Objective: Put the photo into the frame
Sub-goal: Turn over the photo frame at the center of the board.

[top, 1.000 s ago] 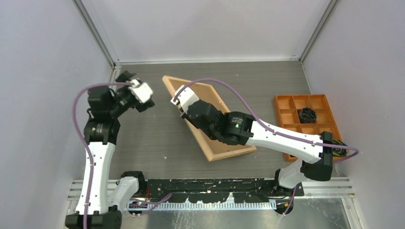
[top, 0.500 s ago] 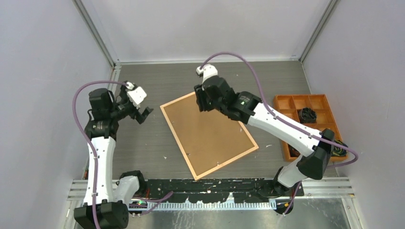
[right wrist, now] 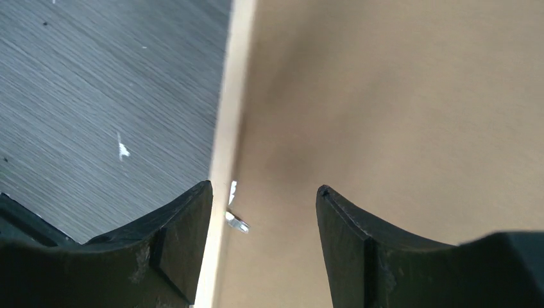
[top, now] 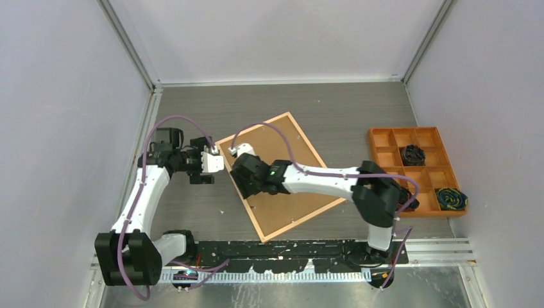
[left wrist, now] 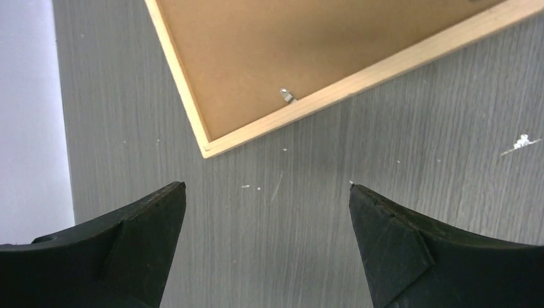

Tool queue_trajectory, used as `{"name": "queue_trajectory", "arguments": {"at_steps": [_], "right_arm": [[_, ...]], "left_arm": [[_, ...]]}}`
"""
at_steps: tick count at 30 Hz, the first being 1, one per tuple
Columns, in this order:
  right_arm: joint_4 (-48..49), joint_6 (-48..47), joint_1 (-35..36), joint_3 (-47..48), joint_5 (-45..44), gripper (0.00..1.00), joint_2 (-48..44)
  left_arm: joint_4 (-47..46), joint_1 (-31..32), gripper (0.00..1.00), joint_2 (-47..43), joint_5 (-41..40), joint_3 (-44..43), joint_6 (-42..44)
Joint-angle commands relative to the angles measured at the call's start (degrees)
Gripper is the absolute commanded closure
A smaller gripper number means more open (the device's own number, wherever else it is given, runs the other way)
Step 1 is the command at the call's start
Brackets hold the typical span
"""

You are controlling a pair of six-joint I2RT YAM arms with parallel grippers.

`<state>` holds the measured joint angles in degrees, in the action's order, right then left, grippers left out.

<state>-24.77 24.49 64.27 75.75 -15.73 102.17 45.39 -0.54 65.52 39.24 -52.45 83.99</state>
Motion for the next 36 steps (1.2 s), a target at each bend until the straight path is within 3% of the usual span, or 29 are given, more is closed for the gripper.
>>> {"name": "queue_trajectory", "arguments": {"at_steps": [1, 8, 21, 24, 31, 34, 36], "right_arm": [[3.68, 1.13, 2.26, 7.95, -0.86, 0.35, 6.69], [1.71, 1.52, 3.82, 14.19, -2.02, 0.39, 15.69], [5.28, 1.94, 4.86, 9.37, -3.74, 0.54, 17.75], [5.02, 1.42, 5.12, 8.8, -4.91, 0.6, 17.45], [4.73, 0.84, 5.08, 6.11, -7.71, 0.86, 14.35], [4.89, -0.13, 5.14, 5.25, -5.99, 0.98, 11.9], [4.97, -0.77, 5.05, 4.89, -4.12, 0.99, 9.54]], "left_arm": [[-6.01, -1.8, 0.0, -5.04, -0.1, 6.41, 3.35], [-9.79, -6.68, 0.0, -6.18, 4.23, 9.31, 0.55], [-15.79, -12.0, 0.0, -4.99, 7.17, 12.6, -8.34], [-15.95, -12.43, 0.0, -4.72, 7.03, 13.48, -7.85], [-16.06, -12.42, 0.0, -5.03, 8.74, 15.12, -4.76], [-13.55, -12.2, 0.0, -5.81, 11.31, 16.38, 1.78], [-14.14, -11.49, 0.0, -7.42, 12.42, 18.95, 7.34]]}}
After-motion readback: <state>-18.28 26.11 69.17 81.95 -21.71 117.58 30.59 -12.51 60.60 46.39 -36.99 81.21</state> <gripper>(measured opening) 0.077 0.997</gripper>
